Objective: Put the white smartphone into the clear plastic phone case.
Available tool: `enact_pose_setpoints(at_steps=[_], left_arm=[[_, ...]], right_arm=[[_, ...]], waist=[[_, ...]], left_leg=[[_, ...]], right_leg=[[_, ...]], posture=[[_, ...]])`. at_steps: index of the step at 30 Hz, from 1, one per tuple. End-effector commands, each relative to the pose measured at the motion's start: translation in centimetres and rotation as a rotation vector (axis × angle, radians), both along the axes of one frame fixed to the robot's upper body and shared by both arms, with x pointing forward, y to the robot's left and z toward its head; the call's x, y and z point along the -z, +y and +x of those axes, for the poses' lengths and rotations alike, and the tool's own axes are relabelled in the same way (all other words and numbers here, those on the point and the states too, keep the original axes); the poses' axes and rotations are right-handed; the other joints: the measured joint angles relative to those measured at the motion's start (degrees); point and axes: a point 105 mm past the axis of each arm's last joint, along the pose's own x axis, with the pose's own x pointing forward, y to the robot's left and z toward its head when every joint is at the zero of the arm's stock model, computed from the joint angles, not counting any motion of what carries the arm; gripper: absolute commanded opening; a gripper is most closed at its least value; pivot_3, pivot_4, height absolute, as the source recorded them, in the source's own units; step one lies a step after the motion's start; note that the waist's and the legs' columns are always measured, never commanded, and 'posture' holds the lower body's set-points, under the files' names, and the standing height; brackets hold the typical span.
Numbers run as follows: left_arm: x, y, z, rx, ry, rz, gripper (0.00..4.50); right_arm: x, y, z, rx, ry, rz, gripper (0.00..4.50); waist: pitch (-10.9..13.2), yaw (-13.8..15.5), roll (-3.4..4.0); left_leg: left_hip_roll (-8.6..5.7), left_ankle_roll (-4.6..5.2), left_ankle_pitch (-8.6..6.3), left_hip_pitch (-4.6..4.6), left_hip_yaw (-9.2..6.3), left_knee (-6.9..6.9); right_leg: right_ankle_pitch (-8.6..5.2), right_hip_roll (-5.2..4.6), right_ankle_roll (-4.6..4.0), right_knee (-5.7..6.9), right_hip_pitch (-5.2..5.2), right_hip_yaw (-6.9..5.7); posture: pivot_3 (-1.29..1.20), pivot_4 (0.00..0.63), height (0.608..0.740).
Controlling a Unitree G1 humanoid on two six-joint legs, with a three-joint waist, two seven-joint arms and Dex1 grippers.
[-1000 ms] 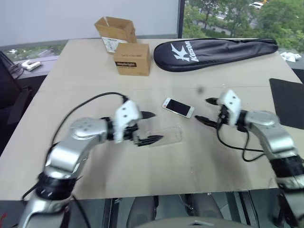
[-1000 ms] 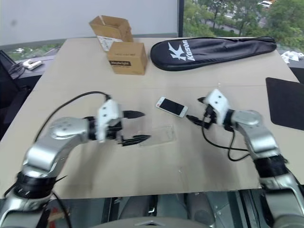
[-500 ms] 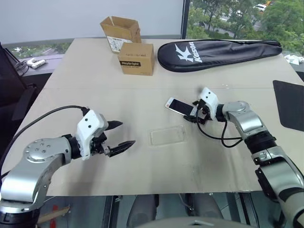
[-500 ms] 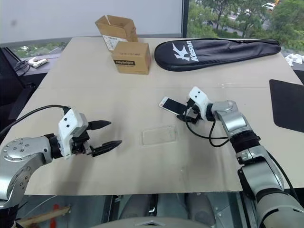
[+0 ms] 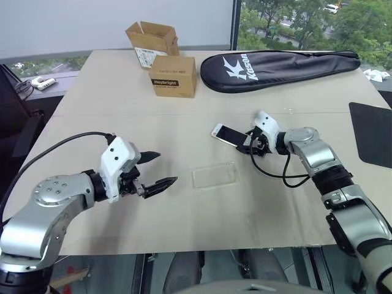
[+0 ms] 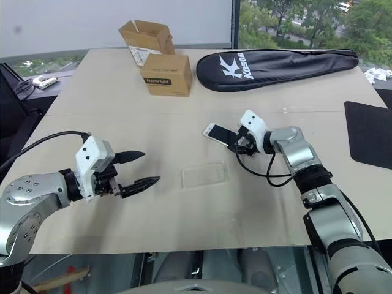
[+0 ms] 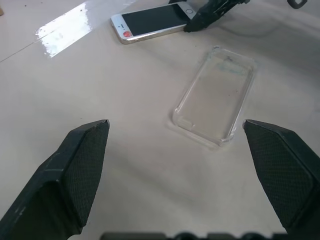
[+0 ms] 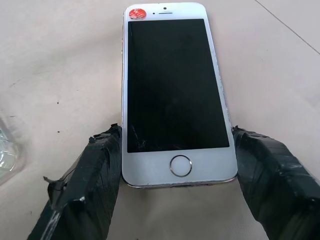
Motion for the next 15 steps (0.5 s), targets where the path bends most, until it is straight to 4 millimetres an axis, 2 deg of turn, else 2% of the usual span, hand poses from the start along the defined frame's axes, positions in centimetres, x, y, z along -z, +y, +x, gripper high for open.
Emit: enact_pose_setpoints(at_steps=[1, 6, 9, 12, 14, 15], left_arm=[[-0.2, 1.4, 0.1, -0.035, -0.034, -0.034, 4.5], [0.3, 2.0, 0.5, -0.027, 0.022, -0.077, 4.5], [-0.7, 1.5, 1.4, 0.034, 0.016, -0.103, 4.5], [-1.3, 0.6, 1.8, 0.128, 0.031, -0.115, 3.7], [-1.2, 0.2, 1.8, 0.174, 0.047, -0.105, 2.64], [-1.3, -0.1, 2.2, 0.196, 0.044, -0.101, 2.28]], right_arm=[[-2.3, 0.6, -1.0, -0.118, -0.079, 0.039, 2.94], [-5.1, 2.1, -4.2, -0.358, -0.106, 0.082, 2.94], [-5.7, 2.3, -5.6, -0.459, -0.102, 0.009, 2.94], [-5.2, 2.0, -6.0, -0.512, -0.106, -0.101, 2.94], [-5.1, 1.9, -6.1, -0.529, -0.106, -0.135, 2.94], [-5.0, 1.9, -6.1, -0.536, -0.109, -0.159, 2.94]], waist=[[0.0, -0.1, 0.0], [0.1, -0.3, 0.04], [0.1, 0.0, 0.02], [0.1, 0.2, 0.02], [0.1, 0.2, 0.04], [0.1, 0.2, 0.07]], left_leg=[[0.0, 0.0, 0.0, -0.02, 0.0, -0.01], [0.02, 0.0, 0.0, -0.06, -0.03, -0.12], [0.03, 0.0, 0.0, -0.08, -0.09, -0.12], [0.01, 0.0, 0.0, -0.07, -0.07, -0.1], [0.0, -0.01, 0.0, -0.09, -0.05, -0.1], [0.0, -0.01, 0.0, -0.12, -0.04, -0.1]], right_leg=[[0.0, 0.01, 0.0, -0.01, -0.01, -0.01], [0.0, 0.02, 0.0, 0.0, -0.11, -0.03], [0.0, 0.04, 0.0, 0.01, -0.07, -0.28], [-0.01, 0.01, -0.01, 0.0, 0.0, -0.4], [-0.01, 0.0, -0.01, -0.02, -0.01, -0.4], [-0.01, 0.0, -0.01, -0.02, -0.02, -0.39]], posture=[[0.0, 0.15, 0.74], [0.0, 0.15, 0.74], [0.0, 0.15, 0.74], [0.0, 0.15, 0.74], [0.0, 0.15, 0.74], [0.0, 0.15, 0.74]])
